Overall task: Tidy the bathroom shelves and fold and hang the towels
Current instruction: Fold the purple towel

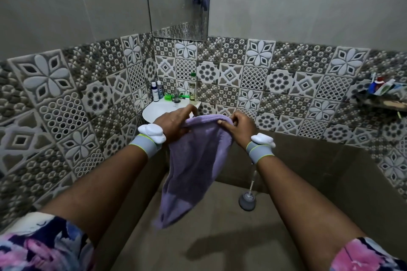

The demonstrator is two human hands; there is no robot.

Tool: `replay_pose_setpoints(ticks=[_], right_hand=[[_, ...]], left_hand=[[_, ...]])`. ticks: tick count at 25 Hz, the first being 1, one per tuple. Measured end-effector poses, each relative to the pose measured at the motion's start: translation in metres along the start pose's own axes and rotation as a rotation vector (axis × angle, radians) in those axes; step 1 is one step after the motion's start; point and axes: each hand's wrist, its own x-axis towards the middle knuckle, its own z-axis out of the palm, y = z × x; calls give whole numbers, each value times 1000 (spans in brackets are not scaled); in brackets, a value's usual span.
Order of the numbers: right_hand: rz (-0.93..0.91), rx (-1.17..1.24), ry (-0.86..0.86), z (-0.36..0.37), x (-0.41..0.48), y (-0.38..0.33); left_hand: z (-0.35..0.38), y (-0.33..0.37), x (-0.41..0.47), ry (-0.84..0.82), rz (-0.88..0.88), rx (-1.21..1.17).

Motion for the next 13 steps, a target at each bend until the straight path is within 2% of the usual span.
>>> replay_pose_setpoints(ticks=[2, 4, 8, 13], right_hand=[[48, -144, -76, 0, -1, 2], [93, -97, -111, 4, -1, 7], [113, 164, -104, 22, -4, 9], [-128, 223, -46, 25, -13, 9]], left_hand=[[-4, 5, 3, -1, 90, 56], [-6, 11, 6, -68, 42, 86], [1, 28, 18, -214, -260, 75], [0, 33, 27, -138, -514, -275]])
